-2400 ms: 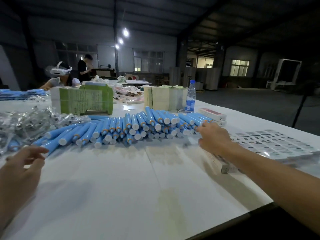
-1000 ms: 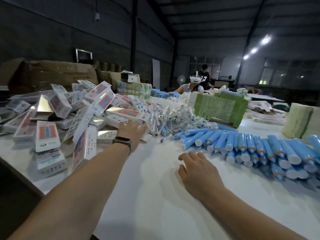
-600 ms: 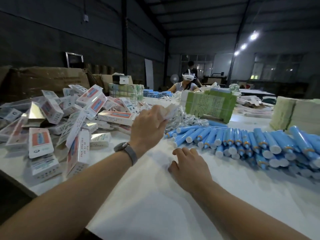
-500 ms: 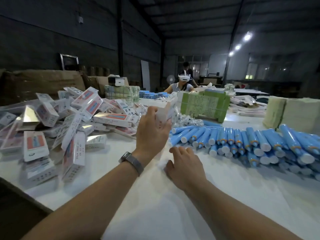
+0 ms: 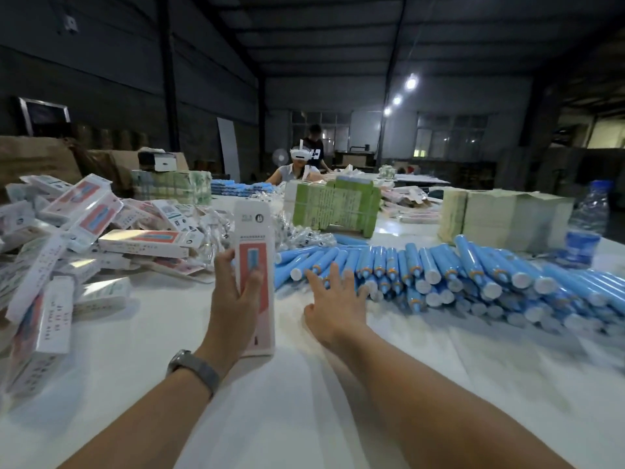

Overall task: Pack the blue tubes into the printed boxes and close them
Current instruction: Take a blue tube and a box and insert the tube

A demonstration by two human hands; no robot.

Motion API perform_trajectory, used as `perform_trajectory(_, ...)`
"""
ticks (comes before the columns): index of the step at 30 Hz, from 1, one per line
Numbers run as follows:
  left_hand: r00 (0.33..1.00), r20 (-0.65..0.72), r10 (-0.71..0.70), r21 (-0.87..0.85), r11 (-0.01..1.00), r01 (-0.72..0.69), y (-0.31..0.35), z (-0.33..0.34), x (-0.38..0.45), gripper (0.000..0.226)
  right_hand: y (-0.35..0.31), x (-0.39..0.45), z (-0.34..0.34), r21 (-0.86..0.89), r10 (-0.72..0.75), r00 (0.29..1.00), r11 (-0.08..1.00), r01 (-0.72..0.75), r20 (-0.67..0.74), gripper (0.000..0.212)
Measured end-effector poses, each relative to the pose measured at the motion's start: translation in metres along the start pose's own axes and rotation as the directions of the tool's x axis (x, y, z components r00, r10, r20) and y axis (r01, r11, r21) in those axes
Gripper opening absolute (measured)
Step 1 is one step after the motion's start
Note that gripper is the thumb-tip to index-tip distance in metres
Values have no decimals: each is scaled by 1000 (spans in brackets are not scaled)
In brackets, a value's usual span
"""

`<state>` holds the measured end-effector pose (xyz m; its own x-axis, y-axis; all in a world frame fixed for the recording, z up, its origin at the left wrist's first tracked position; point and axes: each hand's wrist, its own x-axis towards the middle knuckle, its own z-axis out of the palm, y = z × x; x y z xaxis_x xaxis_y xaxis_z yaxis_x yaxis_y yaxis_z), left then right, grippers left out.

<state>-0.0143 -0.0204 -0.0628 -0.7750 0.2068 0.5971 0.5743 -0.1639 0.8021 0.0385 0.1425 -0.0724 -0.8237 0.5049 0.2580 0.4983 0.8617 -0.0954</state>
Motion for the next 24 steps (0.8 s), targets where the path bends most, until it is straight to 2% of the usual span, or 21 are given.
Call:
perform_trajectory(4,1000,13,8,-37,999,-7,0,5,-3,40,9,12,-3,-104,-5,1000,995,7,20,50)
perform_trajectory(6,999,33,26,-33,999,-25,1,5,-4,37,15,15,-7,-156,-1,1000,988,1,-3,44)
perform_trajectory(9,997,46,56,-13,998,-55,3,6,-6,29,24,17,-10,-195,30,999,980,-33,-18,48)
perform_trajectory(15,994,67,91,1,996,-91,10,6,-9,29,22,21,-18,-244,-13,999,970,23,45,40)
perform_trajectory(19,992,72,99,13,995,-100,11,6,-10,32,24,18,-20,-229,-45,998,972,52,36,36)
perform_trajectory(24,994,69,89,6,996,-90,13,6,-10,30,28,13,-23,-48,-98,992,994,94,-85,45)
